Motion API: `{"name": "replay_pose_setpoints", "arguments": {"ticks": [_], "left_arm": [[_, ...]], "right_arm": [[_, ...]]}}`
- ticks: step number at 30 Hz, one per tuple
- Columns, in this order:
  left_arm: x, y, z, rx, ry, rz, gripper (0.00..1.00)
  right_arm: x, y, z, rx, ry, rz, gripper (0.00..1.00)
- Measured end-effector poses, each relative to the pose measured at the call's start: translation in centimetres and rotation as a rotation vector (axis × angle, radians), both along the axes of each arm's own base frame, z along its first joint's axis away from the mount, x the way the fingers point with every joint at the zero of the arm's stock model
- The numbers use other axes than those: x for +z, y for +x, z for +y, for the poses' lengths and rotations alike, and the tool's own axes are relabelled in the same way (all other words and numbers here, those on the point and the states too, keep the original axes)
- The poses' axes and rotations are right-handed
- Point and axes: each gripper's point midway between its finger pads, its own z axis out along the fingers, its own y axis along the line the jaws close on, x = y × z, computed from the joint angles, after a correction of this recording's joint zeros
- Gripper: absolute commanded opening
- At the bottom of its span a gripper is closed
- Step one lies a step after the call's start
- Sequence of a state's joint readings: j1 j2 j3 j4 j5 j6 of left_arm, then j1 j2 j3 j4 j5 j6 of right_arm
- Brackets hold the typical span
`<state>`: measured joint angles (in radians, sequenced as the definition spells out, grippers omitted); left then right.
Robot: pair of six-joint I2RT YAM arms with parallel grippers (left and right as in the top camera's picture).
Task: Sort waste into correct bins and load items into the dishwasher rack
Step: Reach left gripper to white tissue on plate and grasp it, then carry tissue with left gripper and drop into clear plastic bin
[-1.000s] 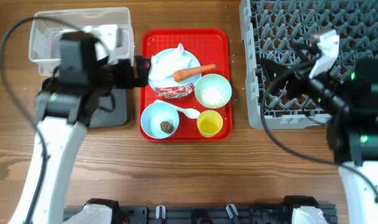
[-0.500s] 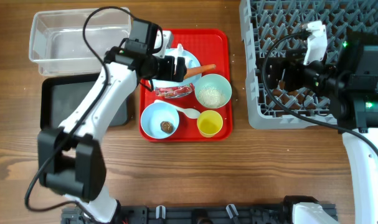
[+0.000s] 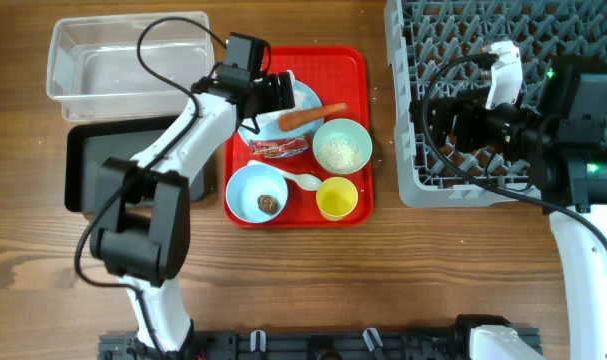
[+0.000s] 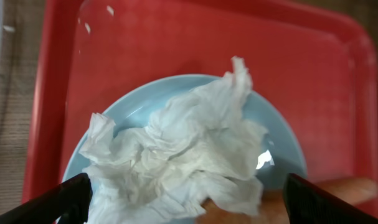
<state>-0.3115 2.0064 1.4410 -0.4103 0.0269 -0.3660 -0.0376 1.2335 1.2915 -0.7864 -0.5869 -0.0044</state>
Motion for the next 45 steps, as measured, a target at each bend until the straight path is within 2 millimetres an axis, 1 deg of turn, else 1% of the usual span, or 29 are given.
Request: {"name": "replay_pose_setpoints", "arguments": {"ticks": [4, 6, 7, 8, 9, 12, 13, 17, 21, 23, 24, 26, 27, 28, 29, 30, 32, 33, 36, 38, 39, 40, 45], "left_arm": [[-3.2, -0.2, -0.3, 0.006, 0.016, 0.052, 1.00], [-4.3, -0.3, -0.4, 0.003, 0.022, 0.066, 0.99], [-4.8, -0.3, -0.5, -0.002, 0.030, 0.074, 0.91], [-4.9, -0.2, -0.5, -0.007, 0.037, 0.070, 0.79], [-4.9, -0.2, -0.6, -0.015, 0.039, 0.066, 0.53], [-5.2, -0.3, -0.5, -0.040, 0.061, 0.069, 0.12], [-5.4, -0.3, -0.4, -0.043, 0.068, 0.071, 0.04], [-5.7, -0.5, 0.1, -0.047, 0.101, 0.080, 0.04], [-5.7, -0.6, 0.1, -0.056, 0.108, 0.079, 0.04], [-4.9, -0.7, 0.3, -0.056, 0.112, 0.075, 0.04], [-4.0, -0.6, 0.3, -0.054, 0.109, 0.059, 0.04], [-0.9, -0.2, 0.2, -0.050, 0.093, -0.002, 0.04], [2.6, 0.2, 0.1, -0.046, 0.070, -0.074, 0.04], [5.0, 0.4, 0.0, -0.044, 0.055, -0.124, 0.04], [6.9, 0.5, 0.0, -0.042, 0.043, -0.161, 0.04], [10.0, 0.5, -0.1, -0.039, 0.023, -0.223, 0.04], [13.3, 0.2, 0.0, -0.035, 0.004, -0.284, 0.04], [14.0, 0.1, 0.1, -0.034, 0.002, -0.294, 0.04], [13.6, -0.3, 0.6, -0.028, 0.012, -0.269, 0.04], [13.5, 0.0, 1.4, -0.012, 0.015, -0.267, 0.04], [13.4, 0.2, 2.6, 0.013, 0.021, -0.261, 0.04], [13.3, 0.3, 3.4, 0.028, 0.026, -0.254, 0.04], [13.2, 0.7, 6.8, 0.102, 0.052, -0.246, 0.04]], "right_arm": [[-0.6, 0.1, 0.0, 0.000, 0.001, 0.022, 1.00], [-0.6, 0.0, 0.0, 0.000, 0.001, 0.027, 1.00], [-0.6, 0.0, 0.0, 0.000, 0.001, 0.027, 1.00], [-0.6, 0.0, 0.0, 0.000, 0.001, 0.027, 1.00], [-0.7, 0.0, 0.0, 0.000, 0.001, 0.028, 1.00], [-0.7, 0.0, 0.0, 0.000, 0.001, 0.030, 1.00], [-0.7, 0.0, 0.0, 0.000, 0.001, 0.031, 1.00], [-0.7, -0.1, 0.0, -0.002, 0.003, 0.036, 0.99], [-0.8, -0.1, 0.0, -0.002, 0.004, 0.037, 1.00], [-0.8, -0.1, 0.0, -0.002, 0.004, 0.037, 1.00], [-0.7, -0.1, 0.0, -0.002, 0.004, 0.036, 1.00], [-0.8, -0.1, 0.0, -0.002, 0.004, 0.037, 1.00], [-0.8, -0.1, 0.0, -0.002, 0.004, 0.037, 1.00], [-0.8, -0.1, 0.0, -0.002, 0.004, 0.037, 1.00], [-0.8, -0.1, 0.0, -0.002, 0.004, 0.037, 1.00], [-0.7, -0.1, 0.0, -0.002, 0.004, 0.036, 1.00], [-0.7, -0.1, 0.0, -0.002, 0.004, 0.036, 0.99], [-0.8, -0.1, 0.0, -0.002, 0.004, 0.037, 0.99], [-0.8, -0.1, 0.0, -0.002, 0.004, 0.037, 1.00], [-0.8, -0.1, 0.0, -0.002, 0.004, 0.037, 0.99], [-0.8, -0.1, 0.0, -0.002, 0.004, 0.037, 0.99], [-0.8, -0.1, 0.0, -0.002, 0.004, 0.037, 1.00], [-0.8, -0.1, 0.0, -0.002, 0.004, 0.038, 0.99]]}}
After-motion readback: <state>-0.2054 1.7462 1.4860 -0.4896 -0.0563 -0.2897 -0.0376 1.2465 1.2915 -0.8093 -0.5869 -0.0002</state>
